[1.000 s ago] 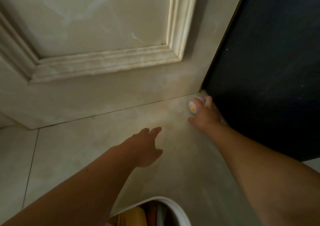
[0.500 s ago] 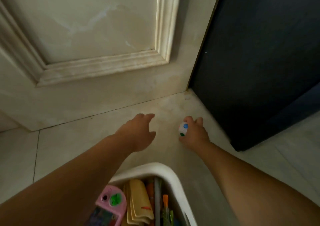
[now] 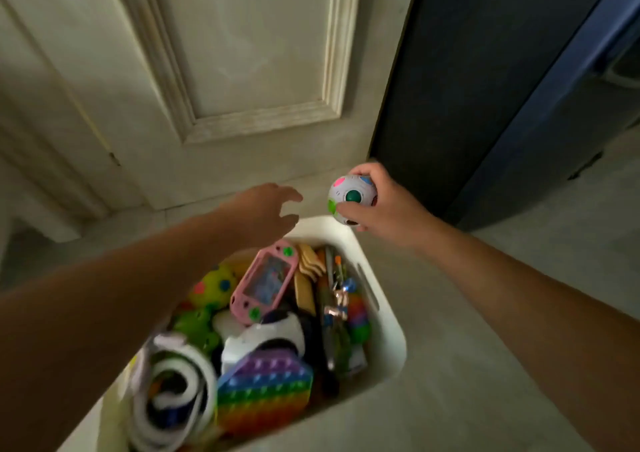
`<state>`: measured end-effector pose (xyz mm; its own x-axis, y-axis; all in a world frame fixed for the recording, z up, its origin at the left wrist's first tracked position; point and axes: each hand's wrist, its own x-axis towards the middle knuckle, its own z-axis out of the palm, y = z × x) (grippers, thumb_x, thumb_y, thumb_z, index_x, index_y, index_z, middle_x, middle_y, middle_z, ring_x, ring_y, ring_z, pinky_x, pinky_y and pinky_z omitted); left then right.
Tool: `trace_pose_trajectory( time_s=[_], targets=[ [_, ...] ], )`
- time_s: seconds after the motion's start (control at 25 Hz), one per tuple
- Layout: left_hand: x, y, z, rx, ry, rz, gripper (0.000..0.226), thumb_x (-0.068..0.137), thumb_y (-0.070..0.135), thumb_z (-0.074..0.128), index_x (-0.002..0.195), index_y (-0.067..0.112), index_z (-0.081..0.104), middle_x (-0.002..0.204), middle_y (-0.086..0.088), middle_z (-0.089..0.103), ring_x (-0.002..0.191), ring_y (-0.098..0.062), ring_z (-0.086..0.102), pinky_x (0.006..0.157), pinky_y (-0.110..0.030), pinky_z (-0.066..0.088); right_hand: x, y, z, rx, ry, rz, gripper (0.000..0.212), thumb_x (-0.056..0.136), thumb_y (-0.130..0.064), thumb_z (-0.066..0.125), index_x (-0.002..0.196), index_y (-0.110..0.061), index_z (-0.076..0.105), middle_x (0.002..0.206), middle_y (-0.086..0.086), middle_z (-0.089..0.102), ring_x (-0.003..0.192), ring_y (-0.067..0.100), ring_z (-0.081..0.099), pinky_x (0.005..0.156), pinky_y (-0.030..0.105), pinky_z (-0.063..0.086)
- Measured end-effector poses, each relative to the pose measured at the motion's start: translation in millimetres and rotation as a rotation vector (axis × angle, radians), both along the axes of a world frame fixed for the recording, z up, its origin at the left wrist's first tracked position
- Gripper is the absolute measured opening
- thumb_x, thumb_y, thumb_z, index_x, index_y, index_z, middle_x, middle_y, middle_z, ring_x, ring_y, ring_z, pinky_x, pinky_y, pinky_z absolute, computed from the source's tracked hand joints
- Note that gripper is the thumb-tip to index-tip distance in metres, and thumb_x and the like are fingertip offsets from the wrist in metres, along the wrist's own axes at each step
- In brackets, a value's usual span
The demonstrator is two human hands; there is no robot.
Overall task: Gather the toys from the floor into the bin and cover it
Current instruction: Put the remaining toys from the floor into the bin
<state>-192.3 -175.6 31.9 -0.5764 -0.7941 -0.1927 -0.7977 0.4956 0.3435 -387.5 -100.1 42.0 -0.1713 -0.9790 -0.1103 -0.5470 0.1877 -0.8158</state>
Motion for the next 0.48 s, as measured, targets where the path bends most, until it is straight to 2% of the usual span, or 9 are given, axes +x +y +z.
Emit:
trace_pose_trajectory(
  time_s=[0.04,0.12,0.24,0.36,0.48],
  targets=[
    [18.3,16.9,2.8,0.005,-0.023,-0.007,0.049,0.093,0.034,0.055,0.141,0.025,0.044,0.145,-0.006,0.045,0.131,-0.024,0.044,0.107,-0.030,0.033,14.4,14.5,8.6,0.107,0.063,0.108,0.056,0.067,-0.043,0.074,0.115,-0.037,0.045,0.104,-0.010,0.060,0.088,0.015,0.067,0.083,0.041,0.057],
    [59.7,52.3,-3.7,0.032,-0.139,-0.001,0.059,0.091,0.043,0.056,0.145,0.030,0.037,0.153,-0.006,0.034,0.138,-0.027,0.036,0.113,-0.037,0.030,44.9,47.2,14.0,0.328,0.285,0.366,0.062,0.073,-0.038,0.074,0.126,-0.033,0.042,0.116,-0.006,0.055,0.094,0.015,0.062,0.080,0.033,0.054],
    [110.4,100.7,-24.8,0.037,-0.250,0.089,0.075,0.084,0.059,0.055,0.149,0.038,0.023,0.160,-0.004,0.017,0.146,-0.031,0.016,0.117,-0.049,0.022,70.8,88.3,2.4,0.506,0.642,0.657,0.064,0.072,-0.029,0.075,0.126,-0.031,0.040,0.128,0.000,0.046,0.102,0.023,0.054,0.081,0.031,0.048],
    [127.4,134.0,-41.7,-0.021,-0.174,0.115,0.081,0.079,0.071,0.051,0.149,0.040,0.022,0.162,-0.001,0.007,0.149,-0.028,0.001,0.118,-0.052,0.010,70.0,102.1,-7.9,0.587,0.758,0.641,0.067,0.072,-0.022,0.073,0.129,-0.037,0.040,0.132,0.003,0.035,0.108,0.031,0.053,0.088,0.036,0.051],
    [120.1,156.6,-50.9,-0.061,-0.067,0.082,0.077,0.081,0.075,0.041,0.148,0.042,0.022,0.163,0.002,0.004,0.150,-0.024,-0.005,0.119,-0.049,0.002,62.0,99.3,-1.0,0.646,0.755,0.594,0.071,0.073,-0.026,0.075,0.134,-0.037,0.041,0.133,0.002,0.039,0.111,0.027,0.054,0.087,0.032,0.051]
  ],
)
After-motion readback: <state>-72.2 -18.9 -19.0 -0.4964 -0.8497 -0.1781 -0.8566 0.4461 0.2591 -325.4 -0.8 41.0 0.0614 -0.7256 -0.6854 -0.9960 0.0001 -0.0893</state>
